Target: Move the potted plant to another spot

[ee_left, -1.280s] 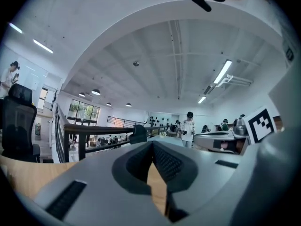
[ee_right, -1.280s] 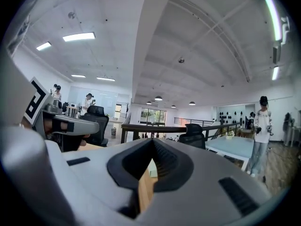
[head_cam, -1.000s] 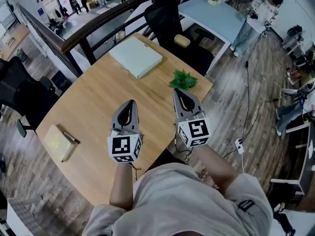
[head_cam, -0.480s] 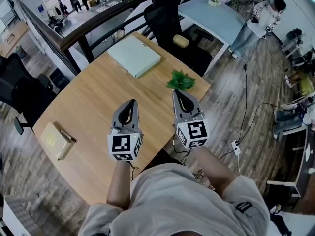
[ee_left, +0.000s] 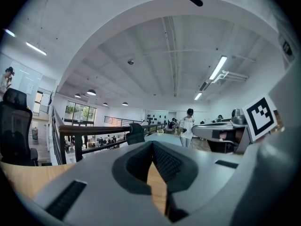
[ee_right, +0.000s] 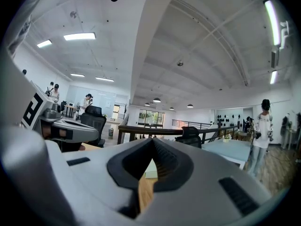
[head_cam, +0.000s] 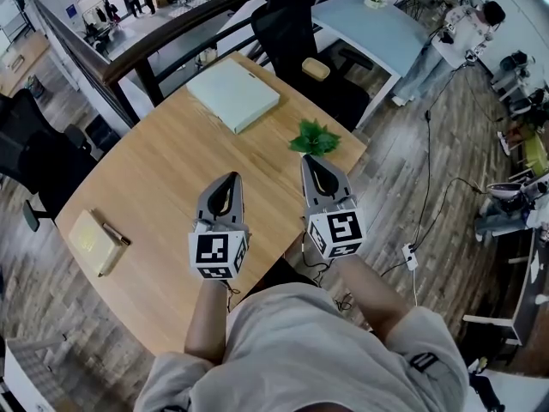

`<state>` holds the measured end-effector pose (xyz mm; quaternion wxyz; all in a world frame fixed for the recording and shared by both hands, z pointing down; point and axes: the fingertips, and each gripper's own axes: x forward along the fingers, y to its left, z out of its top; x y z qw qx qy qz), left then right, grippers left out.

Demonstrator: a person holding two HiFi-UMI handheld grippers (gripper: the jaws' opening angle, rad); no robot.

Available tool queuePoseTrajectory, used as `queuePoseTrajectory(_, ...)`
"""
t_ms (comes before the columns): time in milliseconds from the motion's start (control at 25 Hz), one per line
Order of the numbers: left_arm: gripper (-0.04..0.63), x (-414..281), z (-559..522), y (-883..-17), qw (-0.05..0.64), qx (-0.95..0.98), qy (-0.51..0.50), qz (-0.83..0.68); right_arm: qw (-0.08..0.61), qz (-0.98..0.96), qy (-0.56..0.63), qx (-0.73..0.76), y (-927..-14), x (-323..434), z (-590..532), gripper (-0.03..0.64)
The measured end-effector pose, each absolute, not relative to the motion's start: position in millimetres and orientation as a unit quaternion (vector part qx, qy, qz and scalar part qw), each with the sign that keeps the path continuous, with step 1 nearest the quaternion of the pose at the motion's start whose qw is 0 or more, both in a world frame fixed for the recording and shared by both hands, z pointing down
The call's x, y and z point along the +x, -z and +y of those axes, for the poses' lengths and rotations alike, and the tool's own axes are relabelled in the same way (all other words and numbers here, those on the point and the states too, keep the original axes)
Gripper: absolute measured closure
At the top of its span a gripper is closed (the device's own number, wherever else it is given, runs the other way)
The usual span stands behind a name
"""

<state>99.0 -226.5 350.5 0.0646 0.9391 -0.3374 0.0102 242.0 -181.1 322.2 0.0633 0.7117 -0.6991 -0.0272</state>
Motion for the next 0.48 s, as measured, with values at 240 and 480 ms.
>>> queuePoseTrajectory(240, 0.583, 99.8, -225.1, -351.8, 0.066, 0.939, -0.012, -0.337, 0.066, -0.7, 0.026, 0.711, -323.2, 242.0, -180.1, 0.614)
queuePoseTrajectory(480, 0.583, 102.6, -224.7, -351.8, 0.066, 0.94, -0.011, -0.333, 0.07, -0.7, 0.027, 0.71, -323.5, 242.5, -180.2, 0.614)
